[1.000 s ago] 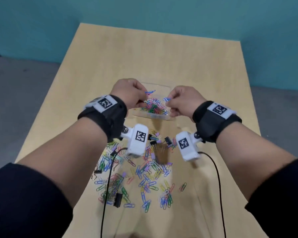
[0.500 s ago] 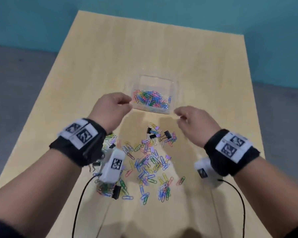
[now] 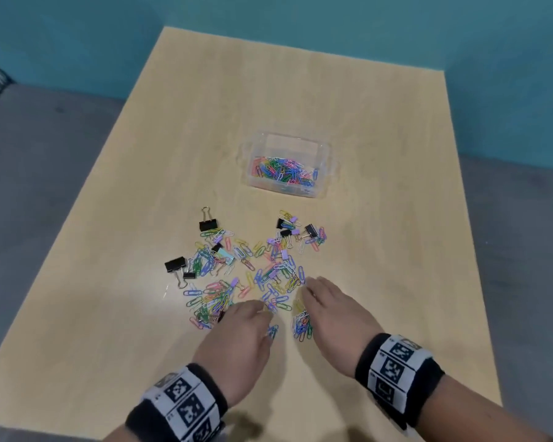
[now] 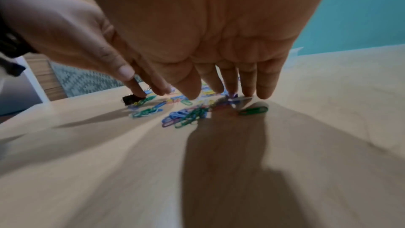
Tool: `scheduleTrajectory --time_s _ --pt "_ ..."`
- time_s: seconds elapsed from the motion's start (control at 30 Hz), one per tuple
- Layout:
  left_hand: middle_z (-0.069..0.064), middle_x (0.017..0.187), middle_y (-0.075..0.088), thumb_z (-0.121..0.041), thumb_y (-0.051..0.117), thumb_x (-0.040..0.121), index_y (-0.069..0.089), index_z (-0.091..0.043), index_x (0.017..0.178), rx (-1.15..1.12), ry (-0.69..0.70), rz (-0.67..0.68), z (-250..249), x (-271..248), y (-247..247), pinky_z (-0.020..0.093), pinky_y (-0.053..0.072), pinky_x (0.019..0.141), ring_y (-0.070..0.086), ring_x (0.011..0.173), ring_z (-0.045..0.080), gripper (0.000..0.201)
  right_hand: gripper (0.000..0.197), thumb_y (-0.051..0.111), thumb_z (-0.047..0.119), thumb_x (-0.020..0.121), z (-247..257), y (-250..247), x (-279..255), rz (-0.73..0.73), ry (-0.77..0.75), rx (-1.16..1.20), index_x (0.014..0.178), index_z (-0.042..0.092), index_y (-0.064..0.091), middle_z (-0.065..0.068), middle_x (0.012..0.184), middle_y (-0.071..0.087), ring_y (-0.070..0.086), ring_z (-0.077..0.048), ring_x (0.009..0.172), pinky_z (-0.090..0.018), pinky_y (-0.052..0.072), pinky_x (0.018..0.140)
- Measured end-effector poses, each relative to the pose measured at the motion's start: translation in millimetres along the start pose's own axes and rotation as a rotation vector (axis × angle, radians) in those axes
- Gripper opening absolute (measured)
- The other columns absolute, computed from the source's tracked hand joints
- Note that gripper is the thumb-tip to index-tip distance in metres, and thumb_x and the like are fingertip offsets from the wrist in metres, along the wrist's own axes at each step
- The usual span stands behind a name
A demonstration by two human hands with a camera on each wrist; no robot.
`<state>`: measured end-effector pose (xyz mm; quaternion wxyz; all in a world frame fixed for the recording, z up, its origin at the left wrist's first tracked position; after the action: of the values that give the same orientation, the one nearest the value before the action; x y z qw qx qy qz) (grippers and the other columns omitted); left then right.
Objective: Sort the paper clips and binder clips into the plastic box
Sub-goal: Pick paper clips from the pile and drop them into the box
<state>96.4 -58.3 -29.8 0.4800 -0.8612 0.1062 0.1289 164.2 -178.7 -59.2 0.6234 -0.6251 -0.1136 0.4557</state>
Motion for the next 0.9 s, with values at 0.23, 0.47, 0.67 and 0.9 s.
scheduleTrajectory --time_s 0.23,0.47,0.67,0.9 --pt "-0.002 0.108 0.066 -0.031 0.068 0.066 0.068 -0.023 0.091 0.172 0.088 -0.03 -19 -13 8 0.022 0.051 0.082 0.063 0.099 0.017 0.026 0.047 0.051 0.007 0.079 -13 -40 10 -0.119 0.093 0.063 0.126 0.006 0.051 -0.012 0.127 0.052 0.044 -0.034 0.119 -0.04 0.043 0.097" --pt "-0.003 0.109 0.065 -0.031 0.064 0.07 0.067 -0.022 0.099 0.184 0.078 -0.014 -10 -26 20 0.023 0.052 0.082 0.062 0.098 0.017 0.032 0.057 0.052 0.006 0.074 -29 -20 -12 -0.063 0.077 -0.038 0.128 0.024 0.055 -0.009 0.12 0.057 0.05 -0.035 0.109 -0.041 0.049 0.081" --pt "-0.004 0.108 0.065 -0.032 0.058 0.07 0.067 -0.022 0.1 0.198 0.081 -0.025 -8 -31 22 0.022 0.053 0.079 0.062 0.096 0.016 0.033 0.066 0.046 0.003 0.072 -48 -23 -12 -0.119 0.185 -0.027 0.136 0.015 0.043 -0.011 0.136 0.045 0.036 -0.034 0.129 -0.044 0.042 0.095" --pt "-0.003 0.113 0.062 -0.03 0.065 0.071 0.066 -0.022 0.1 0.216 0.095 -0.041 -8 -30 23 0.023 0.051 0.085 0.059 0.104 0.016 0.031 0.068 0.024 0.009 0.067 -25 5 -27 -0.049 0.111 -0.021 0.128 -0.001 0.051 -0.019 0.133 0.051 0.048 -0.041 0.124 -0.048 0.046 0.098"
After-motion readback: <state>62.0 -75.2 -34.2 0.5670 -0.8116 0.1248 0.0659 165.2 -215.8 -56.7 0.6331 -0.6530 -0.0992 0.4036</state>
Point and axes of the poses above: each hand's wrist, its own x-axis towards the middle knuckle, its own y-axis out of the palm, z = x × y, the point moved 9 cm from there along x, towards the middle knuckle
